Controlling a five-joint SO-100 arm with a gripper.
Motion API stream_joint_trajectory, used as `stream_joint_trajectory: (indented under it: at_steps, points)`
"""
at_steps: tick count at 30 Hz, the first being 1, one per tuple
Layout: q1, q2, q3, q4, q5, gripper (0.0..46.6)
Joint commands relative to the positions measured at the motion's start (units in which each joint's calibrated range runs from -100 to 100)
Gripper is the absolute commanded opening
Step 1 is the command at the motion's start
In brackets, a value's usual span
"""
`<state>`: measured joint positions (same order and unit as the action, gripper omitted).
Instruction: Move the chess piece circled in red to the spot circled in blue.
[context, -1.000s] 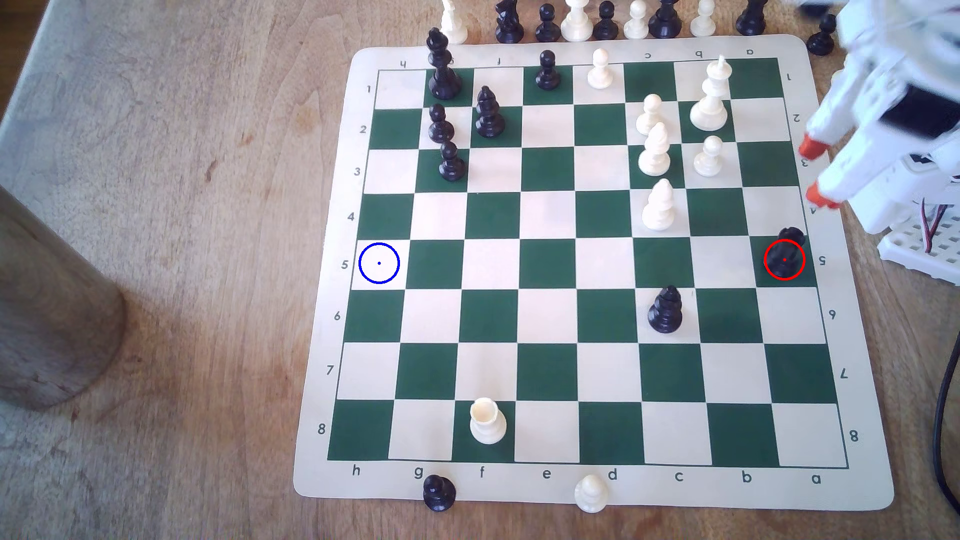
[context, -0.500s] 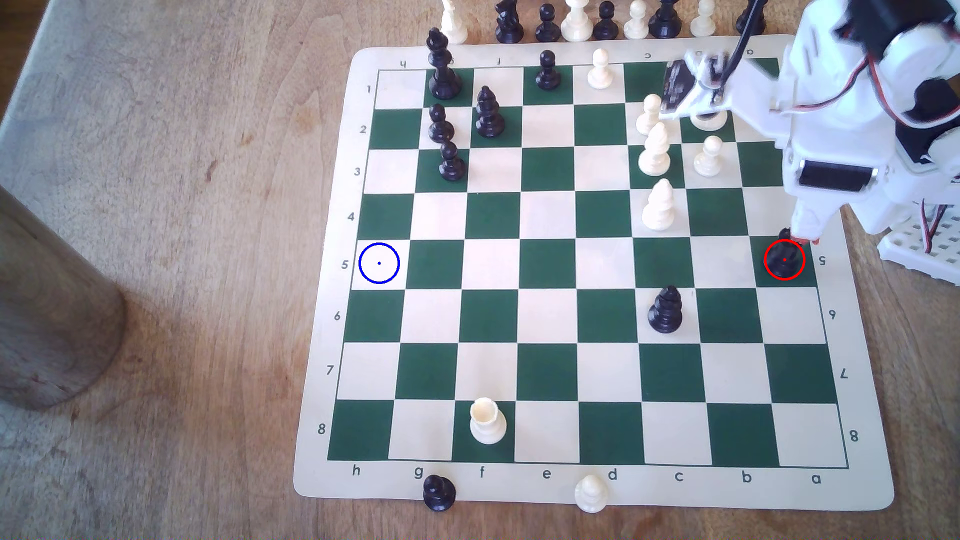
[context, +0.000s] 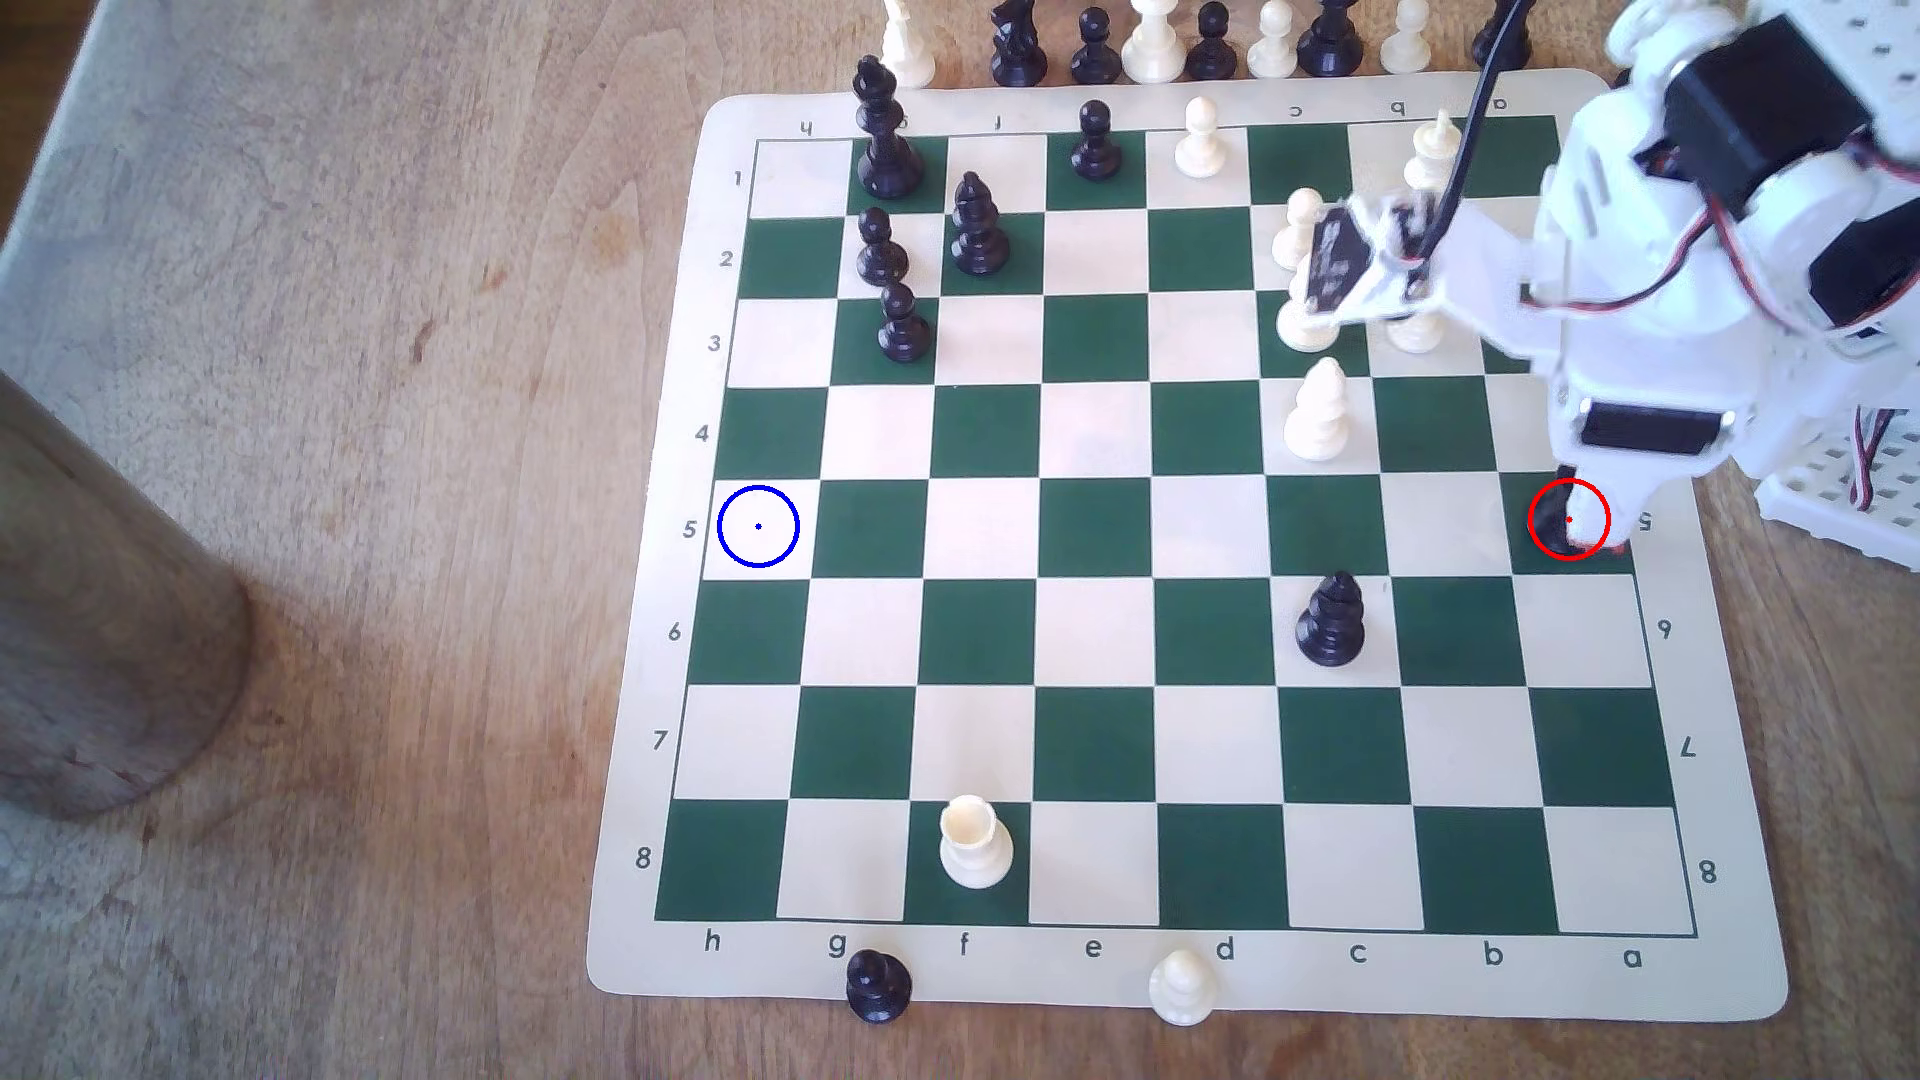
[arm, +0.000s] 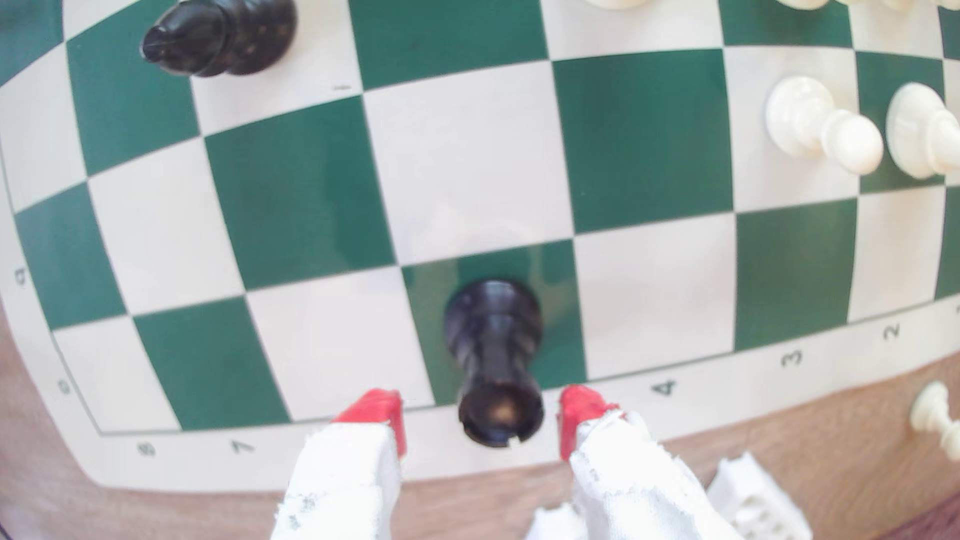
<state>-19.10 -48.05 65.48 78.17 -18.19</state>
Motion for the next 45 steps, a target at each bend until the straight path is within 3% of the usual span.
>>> stream_joint_trajectory:
  at_steps: [1, 11, 12, 14, 23, 30, 45]
  points:
    - [0.21, 0.51, 0.34, -1.59, -0.10, 16.3]
    - [-0.18, 1.87, 2.07, -4.29, -0.44, 13.1]
    - [-0.26, 2.21, 2.07, -4.54, -0.44, 10.7]
    - [-0.41, 2.55, 2.07, -4.95, -0.54, 0.6]
    - [0.52, -0.42, -0.56, -2.66, -0.34, 0.2]
    - [1.54, -0.17, -23.05, 10.04, 0.00, 0.2]
    - [6.31, 40.41, -74.36, 10.86, 0.10, 0.2]
